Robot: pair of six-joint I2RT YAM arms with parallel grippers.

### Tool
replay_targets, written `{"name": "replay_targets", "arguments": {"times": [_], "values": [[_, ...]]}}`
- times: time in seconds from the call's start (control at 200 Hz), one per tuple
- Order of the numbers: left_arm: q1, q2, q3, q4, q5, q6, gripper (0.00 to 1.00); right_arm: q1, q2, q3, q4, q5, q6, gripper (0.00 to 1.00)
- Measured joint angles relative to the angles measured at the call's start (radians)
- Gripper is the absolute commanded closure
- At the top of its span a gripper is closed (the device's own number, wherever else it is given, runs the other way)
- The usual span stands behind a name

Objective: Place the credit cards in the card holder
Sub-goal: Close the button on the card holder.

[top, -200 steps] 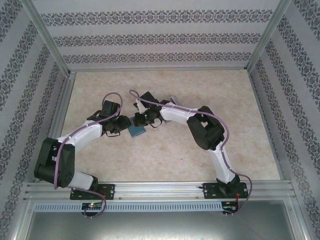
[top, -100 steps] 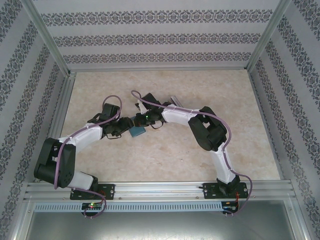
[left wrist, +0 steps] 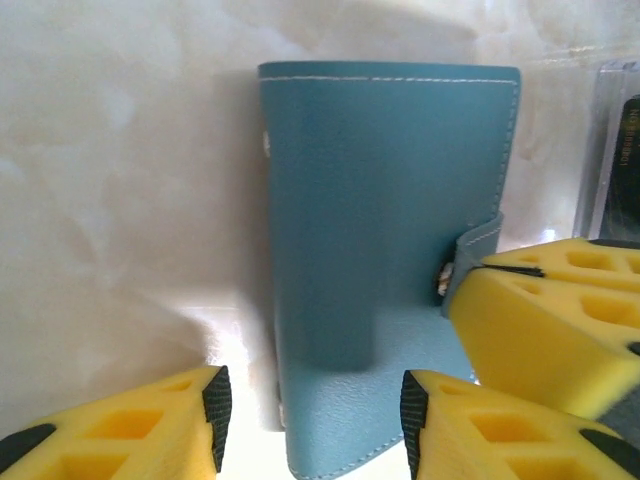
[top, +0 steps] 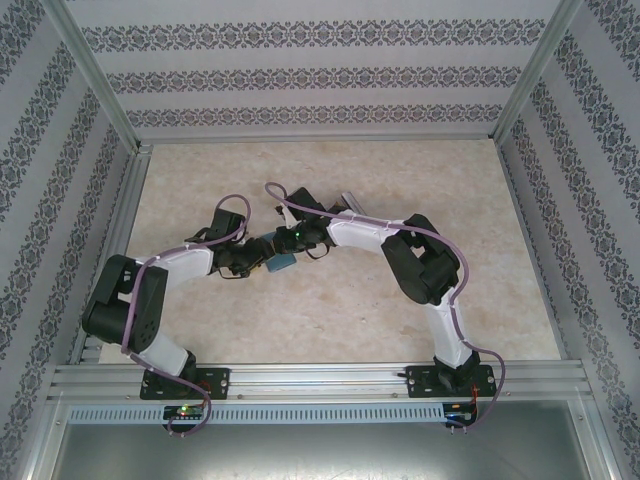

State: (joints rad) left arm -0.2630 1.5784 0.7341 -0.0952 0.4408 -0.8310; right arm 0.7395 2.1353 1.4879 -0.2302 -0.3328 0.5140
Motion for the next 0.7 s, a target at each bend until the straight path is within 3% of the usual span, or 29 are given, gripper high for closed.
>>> {"name": "replay_targets", "arguments": {"times": [0.305, 0.51, 0.699], "values": [[0.001, 0.061, 0.044, -0.002, 0.020, -0.012, 0.52, -0.018, -0.052, -0.062, -0.020, 0.024, -0.003, 0.79], [0.001, 0.106, 0.085, -0.002, 0.050, -0.019, 0.54, -0.031, -0.066, -0.084, -0.009, -0.016, 0.022, 0.65], [0.002, 0.118, 0.093, 0.002, 0.061, -0.023, 0.56, -0.049, -0.088, -0.096, -0.036, -0.035, 0.032, 0.64]]}}
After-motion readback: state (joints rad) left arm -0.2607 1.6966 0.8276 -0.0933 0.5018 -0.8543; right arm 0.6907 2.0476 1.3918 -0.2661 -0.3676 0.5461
